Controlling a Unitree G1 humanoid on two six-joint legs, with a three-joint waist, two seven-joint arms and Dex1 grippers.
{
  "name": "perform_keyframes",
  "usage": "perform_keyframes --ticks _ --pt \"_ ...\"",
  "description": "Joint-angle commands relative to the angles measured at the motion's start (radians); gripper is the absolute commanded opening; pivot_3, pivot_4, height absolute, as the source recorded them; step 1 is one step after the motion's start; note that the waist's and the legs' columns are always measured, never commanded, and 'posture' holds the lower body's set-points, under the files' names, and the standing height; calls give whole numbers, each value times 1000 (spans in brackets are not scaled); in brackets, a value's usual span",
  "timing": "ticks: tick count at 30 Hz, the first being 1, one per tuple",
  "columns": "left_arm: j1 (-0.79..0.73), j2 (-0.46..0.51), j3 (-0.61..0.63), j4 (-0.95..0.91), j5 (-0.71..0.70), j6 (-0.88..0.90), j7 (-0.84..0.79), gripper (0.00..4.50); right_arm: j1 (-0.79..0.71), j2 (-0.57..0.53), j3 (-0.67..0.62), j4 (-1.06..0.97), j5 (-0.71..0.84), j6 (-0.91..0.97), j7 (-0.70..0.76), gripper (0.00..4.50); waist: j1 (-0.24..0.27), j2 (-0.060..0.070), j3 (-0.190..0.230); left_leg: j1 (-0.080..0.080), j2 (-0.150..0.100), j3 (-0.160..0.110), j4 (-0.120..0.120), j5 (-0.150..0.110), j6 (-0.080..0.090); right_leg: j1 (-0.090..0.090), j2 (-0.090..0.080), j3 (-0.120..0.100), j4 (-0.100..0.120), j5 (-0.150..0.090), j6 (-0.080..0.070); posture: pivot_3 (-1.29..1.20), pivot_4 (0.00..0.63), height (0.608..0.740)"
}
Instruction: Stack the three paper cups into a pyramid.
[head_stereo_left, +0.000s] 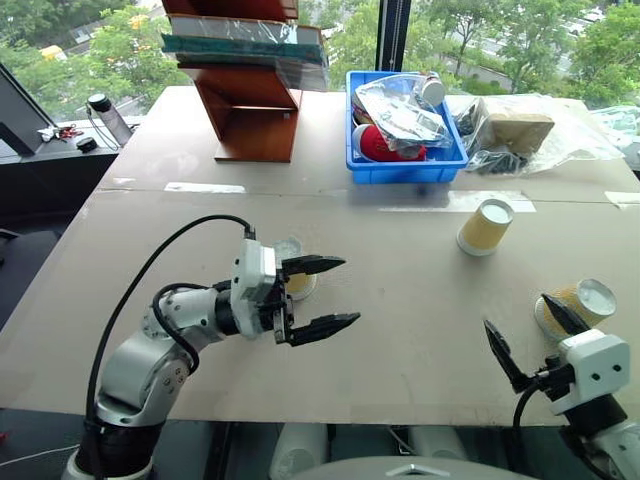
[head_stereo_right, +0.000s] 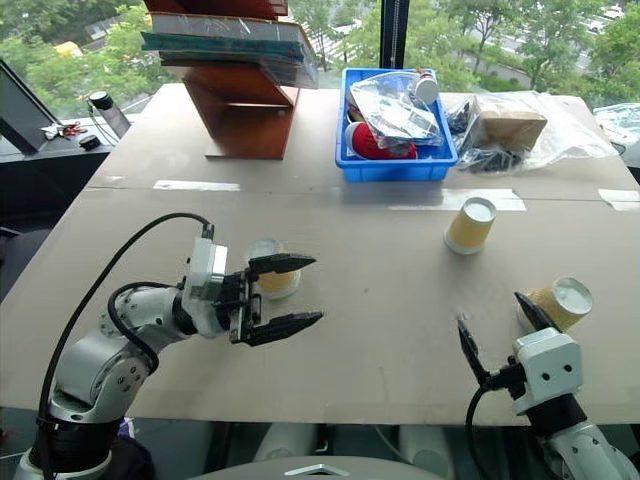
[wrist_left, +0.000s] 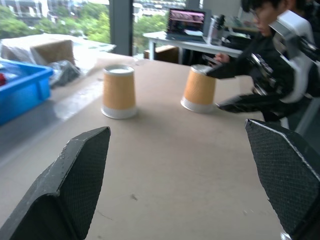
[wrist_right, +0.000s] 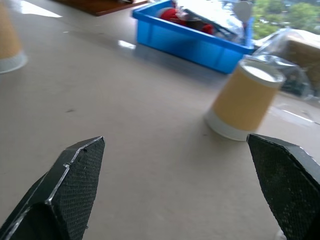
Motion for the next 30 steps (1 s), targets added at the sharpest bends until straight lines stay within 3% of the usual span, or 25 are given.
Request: perform_keyframes --ticks 1,4,9,16,30 --pt "-14 -15 126 29 -10 -35 97 4423 4 -96 -2 -75 123 -23 127 4500 -3 -1 -1 0 0 0 0 0 0 0 0 0 0 0 0 0 150 740" --pt "36 14 200 87 -5 -34 90 4423 -62 -187 -12 -61 167 7 180 4500 -20 -2 -1 3 0 2 0 0 0 1 1 1 0 0 0 0 150 740" --pt "137 103 283 193 0 -24 8 4423 -136 -236 -9 -61 245 54 190 4500 -21 -4 -1 2 0 -1 0 0 0 1 1 -1 1 0 0 0 150 740" --pt "165 150 185 260 72 -46 -85 4423 -145 -273 -8 -38 244 44 234 4500 0 -5 -1 2 0 1 0 0 0 1 0 0 0 0 0 0 150 740" --pt "-63 99 -7 498 238 -189 -176 4423 -81 -242 -41 -80 225 49 178 4500 0 -5 -2 1 0 0 0 0 0 1 1 -1 0 0 0 0 150 740"
